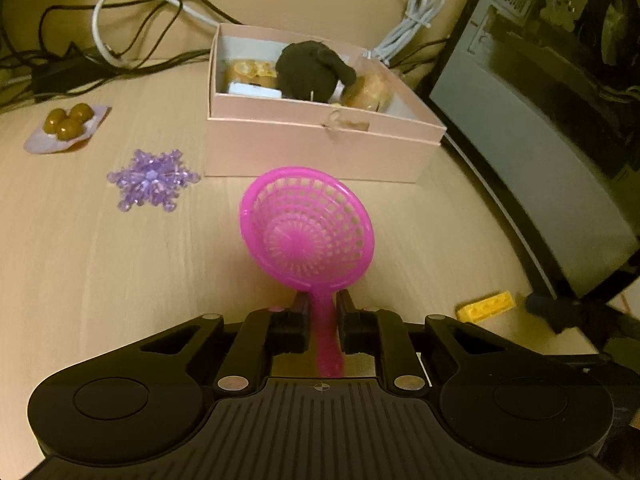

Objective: Organize objects

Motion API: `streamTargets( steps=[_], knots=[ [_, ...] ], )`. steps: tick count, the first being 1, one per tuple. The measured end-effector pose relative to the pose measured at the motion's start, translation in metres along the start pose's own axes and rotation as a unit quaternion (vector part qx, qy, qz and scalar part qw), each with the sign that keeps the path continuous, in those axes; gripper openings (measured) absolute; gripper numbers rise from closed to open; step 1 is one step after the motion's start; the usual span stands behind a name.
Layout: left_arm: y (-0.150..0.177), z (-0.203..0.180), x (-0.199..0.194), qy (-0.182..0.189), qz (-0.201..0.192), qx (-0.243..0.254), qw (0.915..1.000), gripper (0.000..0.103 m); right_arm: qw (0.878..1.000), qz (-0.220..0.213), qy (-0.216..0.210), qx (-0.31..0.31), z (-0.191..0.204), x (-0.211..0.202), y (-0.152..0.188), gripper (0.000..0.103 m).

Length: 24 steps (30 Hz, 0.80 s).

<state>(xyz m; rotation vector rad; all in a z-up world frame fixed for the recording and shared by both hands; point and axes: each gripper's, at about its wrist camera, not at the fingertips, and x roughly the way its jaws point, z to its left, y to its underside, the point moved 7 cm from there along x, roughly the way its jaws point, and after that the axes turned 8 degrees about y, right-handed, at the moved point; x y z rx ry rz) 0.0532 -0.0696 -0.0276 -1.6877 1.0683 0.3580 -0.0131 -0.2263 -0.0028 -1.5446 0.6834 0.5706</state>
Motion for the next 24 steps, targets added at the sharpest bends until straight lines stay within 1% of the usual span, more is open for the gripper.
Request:
streamTargets(
  steps=[3, 4, 5, 6, 10, 13, 14, 17, 20, 23, 24],
  knots=[
    [0.004, -0.002, -0.001, 0.012, 0.000, -0.001, 0.9999, 0.016, 1.000, 0.003, -0.012, 0.010, 0.001, 0.004, 0.001, 0.088],
    [0.005, -0.003, -0.003, 0.013, 0.001, 0.001, 0.9999, 0.016, 1.000, 0.000, -0.013, 0.004, 0.003, 0.003, 0.000, 0.080],
    [0.007, -0.002, -0.004, 0.011, 0.000, 0.003, 0.9999, 0.016, 1.000, -0.004, -0.013, -0.009, 0.006, 0.002, -0.001, 0.064],
    [0.008, -0.001, -0.006, 0.007, 0.000, 0.005, 1.0000, 0.016, 1.000, -0.005, -0.015, -0.021, 0.010, 0.001, -0.002, 0.063],
    [0.007, 0.002, -0.019, 0.001, -0.009, 0.013, 0.9999, 0.016, 0.998, -0.026, -0.027, -0.041, 0.017, -0.012, -0.007, 0.063],
    [-0.002, -0.002, -0.036, 0.006, -0.035, 0.029, 0.9990, 0.016, 0.997, -0.043, -0.033, -0.050, 0.017, -0.023, -0.011, 0.063],
    [-0.009, -0.003, -0.041, 0.009, -0.046, 0.033, 0.9983, 0.016, 0.997, -0.046, -0.035, -0.050, 0.016, -0.026, -0.013, 0.063],
    [-0.046, -0.008, -0.048, 0.011, -0.080, 0.048, 0.9956, 0.016, 0.997, -0.055, -0.035, -0.045, 0.014, -0.031, -0.020, 0.063],
    [-0.099, -0.012, -0.045, 0.011, -0.117, 0.054, 0.9915, 0.016, 0.997, -0.063, -0.033, -0.038, 0.012, -0.037, -0.027, 0.063],
    [-0.154, -0.017, -0.029, 0.013, -0.159, 0.059, 0.9854, 0.016, 0.997, -0.067, -0.028, -0.036, 0.012, -0.039, -0.030, 0.063],
    [-0.169, -0.015, -0.020, 0.013, -0.167, 0.058, 0.9842, 0.016, 0.997, -0.068, -0.025, -0.037, 0.012, -0.039, -0.031, 0.063]
  ],
)
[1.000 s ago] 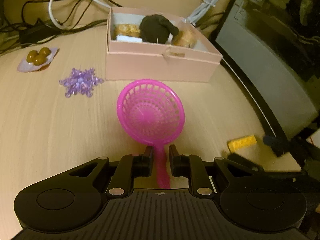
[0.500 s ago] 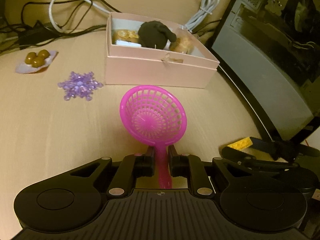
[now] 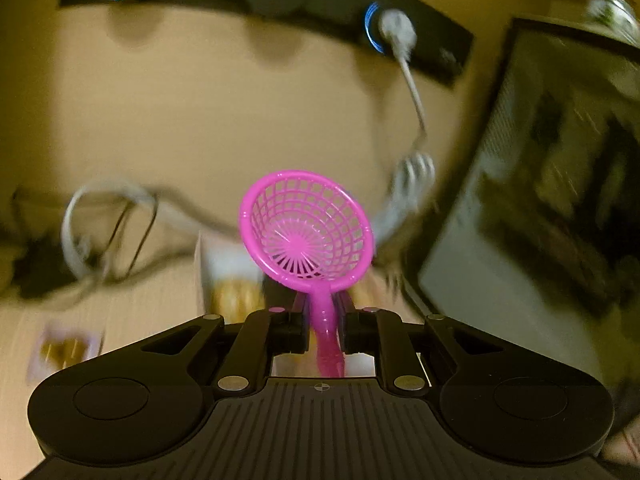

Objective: Organize objects
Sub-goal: 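Lower the pink net and yellow brick into the box and open both grippers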

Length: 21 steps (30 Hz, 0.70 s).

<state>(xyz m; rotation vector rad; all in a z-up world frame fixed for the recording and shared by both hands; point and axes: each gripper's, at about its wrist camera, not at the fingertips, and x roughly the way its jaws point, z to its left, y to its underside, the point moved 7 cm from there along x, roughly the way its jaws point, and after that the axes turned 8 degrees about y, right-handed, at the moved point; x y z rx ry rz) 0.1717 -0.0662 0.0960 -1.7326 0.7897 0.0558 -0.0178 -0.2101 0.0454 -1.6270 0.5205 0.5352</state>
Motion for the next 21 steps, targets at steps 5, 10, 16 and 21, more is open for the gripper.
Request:
streamTargets(
  steps=[5, 10, 16, 21],
  knots=[
    [-0.012, 0.024, 0.063, -0.015, 0.005, -0.022, 0.9996, 0.016, 1.000, -0.003, 0.021, -0.005, -0.005, -0.002, 0.002, 0.063],
    [0.021, 0.033, 0.079, -0.025, 0.061, -0.045, 0.9968, 0.018, 1.000, 0.004, 0.029, 0.006, -0.015, -0.001, 0.004, 0.063],
    [0.022, 0.032, 0.035, -0.028, 0.037, -0.040, 0.9981, 0.018, 1.000, -0.013, 0.014, 0.000, -0.010, 0.011, -0.022, 0.062],
    [0.040, 0.054, -0.032, -0.037, 0.017, -0.060, 0.9974, 0.018, 0.997, -0.077, 0.000, 0.005, 0.001, 0.024, -0.086, 0.063]
  ],
)
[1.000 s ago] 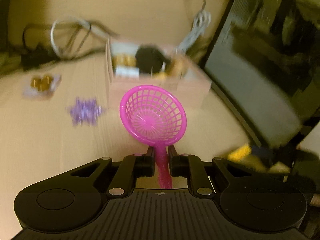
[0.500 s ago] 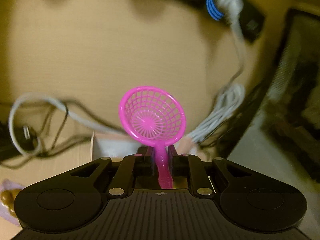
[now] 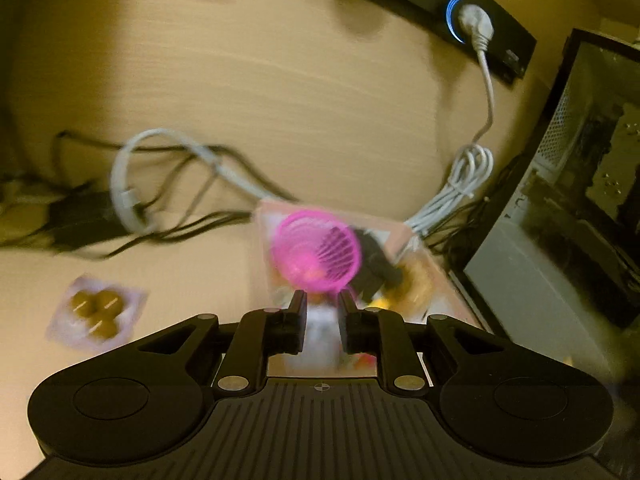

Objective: Organize objects
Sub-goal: 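Lower the pink net and yellow brick into the box and open both grippers, then grasp the brown candy packet with the right gripper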

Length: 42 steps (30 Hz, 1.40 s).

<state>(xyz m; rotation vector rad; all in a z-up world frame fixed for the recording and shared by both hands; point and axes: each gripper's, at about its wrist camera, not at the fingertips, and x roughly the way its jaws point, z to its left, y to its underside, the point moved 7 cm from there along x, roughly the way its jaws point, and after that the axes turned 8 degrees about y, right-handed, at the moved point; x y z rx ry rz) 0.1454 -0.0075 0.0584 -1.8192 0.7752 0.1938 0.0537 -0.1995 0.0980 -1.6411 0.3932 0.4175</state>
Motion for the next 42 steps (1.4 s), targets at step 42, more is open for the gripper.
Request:
streamTargets(
  steps=[42],
  knots=[
    [0.050, 0.161, -0.202, -0.065, -0.079, -0.111, 0.9885, 0.018, 0.977, 0.083, -0.154, -0.120, 0.273, 0.112, -0.005, 0.103]
  ],
)
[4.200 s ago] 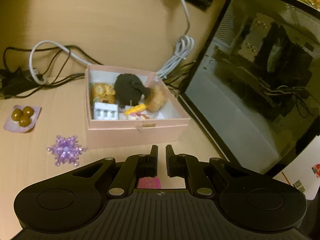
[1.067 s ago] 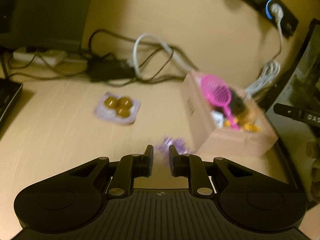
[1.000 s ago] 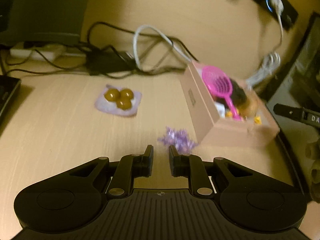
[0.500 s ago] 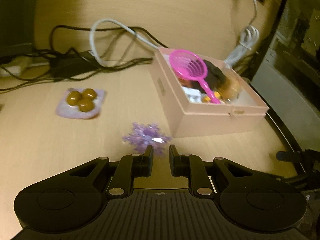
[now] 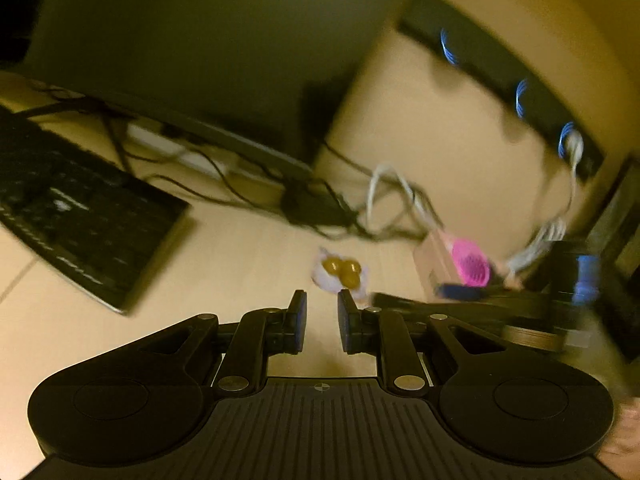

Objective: Organize objects
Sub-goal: 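Grasp the brown candy packet with the right gripper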

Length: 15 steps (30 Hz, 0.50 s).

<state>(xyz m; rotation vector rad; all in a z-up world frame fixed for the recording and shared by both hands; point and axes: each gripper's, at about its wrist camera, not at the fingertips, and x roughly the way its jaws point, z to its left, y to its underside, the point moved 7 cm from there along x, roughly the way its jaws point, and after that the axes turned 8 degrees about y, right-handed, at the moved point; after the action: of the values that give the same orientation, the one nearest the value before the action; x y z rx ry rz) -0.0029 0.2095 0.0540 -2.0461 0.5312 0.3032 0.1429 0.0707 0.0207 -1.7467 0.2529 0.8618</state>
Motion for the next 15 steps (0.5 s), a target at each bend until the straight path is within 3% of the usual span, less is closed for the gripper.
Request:
streamTargets(
  steps=[5, 8, 15],
  knots=[
    [-0.011, 0.034, -0.041, -0.007, -0.009, -0.006, 0.9999, 0.018, 0.995, 0.048, 0.016, 0.081, 0.007, 0.060, -0.017, 0.103],
    [-0.013, 0.052, -0.051, -0.016, -0.006, -0.013, 0.9998, 0.018, 0.993, 0.066, 0.021, 0.100, 0.013, 0.083, -0.024, 0.103],
    [-0.008, 0.077, -0.044, -0.010, 0.011, -0.030, 0.9994, 0.018, 0.996, 0.063, 0.033, 0.049, 0.041, 0.098, -0.032, 0.102]
  ],
)
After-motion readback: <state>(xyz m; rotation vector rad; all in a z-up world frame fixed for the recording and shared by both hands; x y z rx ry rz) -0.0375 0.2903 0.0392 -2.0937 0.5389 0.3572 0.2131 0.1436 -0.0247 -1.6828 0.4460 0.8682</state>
